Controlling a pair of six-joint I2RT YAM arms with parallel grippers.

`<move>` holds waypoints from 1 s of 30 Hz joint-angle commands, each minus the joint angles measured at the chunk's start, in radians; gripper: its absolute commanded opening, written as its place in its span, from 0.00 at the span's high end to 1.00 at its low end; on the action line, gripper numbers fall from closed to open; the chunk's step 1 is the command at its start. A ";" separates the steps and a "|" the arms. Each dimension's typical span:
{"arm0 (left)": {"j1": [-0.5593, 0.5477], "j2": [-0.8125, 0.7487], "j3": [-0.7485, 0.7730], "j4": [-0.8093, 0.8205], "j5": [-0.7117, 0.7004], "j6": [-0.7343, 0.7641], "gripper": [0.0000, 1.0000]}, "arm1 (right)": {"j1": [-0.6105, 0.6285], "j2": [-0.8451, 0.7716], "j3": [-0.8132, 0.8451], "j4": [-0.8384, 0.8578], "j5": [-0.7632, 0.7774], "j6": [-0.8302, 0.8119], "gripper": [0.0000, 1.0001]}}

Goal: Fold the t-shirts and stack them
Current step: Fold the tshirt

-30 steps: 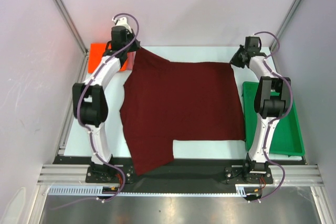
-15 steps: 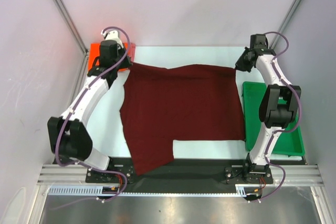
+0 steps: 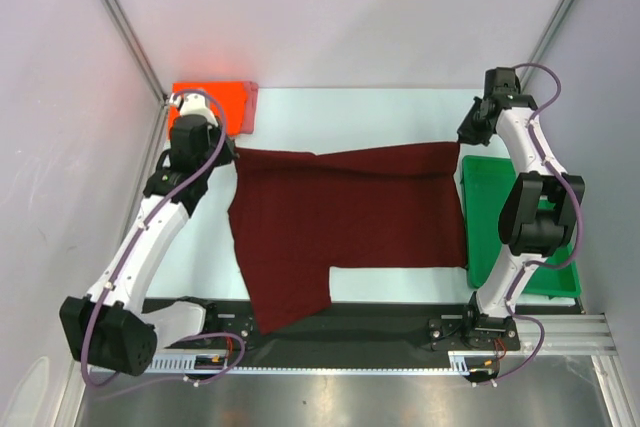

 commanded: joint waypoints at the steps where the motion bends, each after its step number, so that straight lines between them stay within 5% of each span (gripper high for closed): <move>1: -0.020 -0.059 -0.064 -0.031 -0.034 -0.049 1.00 | -0.020 -0.031 -0.026 -0.035 0.017 -0.039 1.00; 16: -0.037 -0.068 -0.204 -0.077 -0.020 -0.124 1.00 | -0.003 -0.086 -0.273 0.003 -0.011 -0.032 1.00; 21: -0.040 -0.106 -0.246 -0.119 -0.016 -0.199 1.00 | 0.012 -0.107 -0.310 -0.031 0.020 -0.045 0.92; 24: -0.040 -0.143 -0.298 -0.165 -0.049 -0.265 0.75 | 0.020 -0.111 -0.304 -0.069 0.029 -0.040 0.76; 25: -0.042 -0.154 -0.305 -0.221 -0.060 -0.289 0.56 | 0.026 -0.114 -0.302 -0.078 0.057 -0.040 0.72; 28: -0.040 -0.198 -0.325 -0.310 -0.126 -0.383 0.33 | 0.040 -0.136 -0.295 -0.080 0.090 -0.035 0.55; 30: -0.038 -0.211 -0.309 -0.331 -0.170 -0.402 0.27 | 0.042 -0.146 -0.285 -0.025 0.084 -0.048 0.46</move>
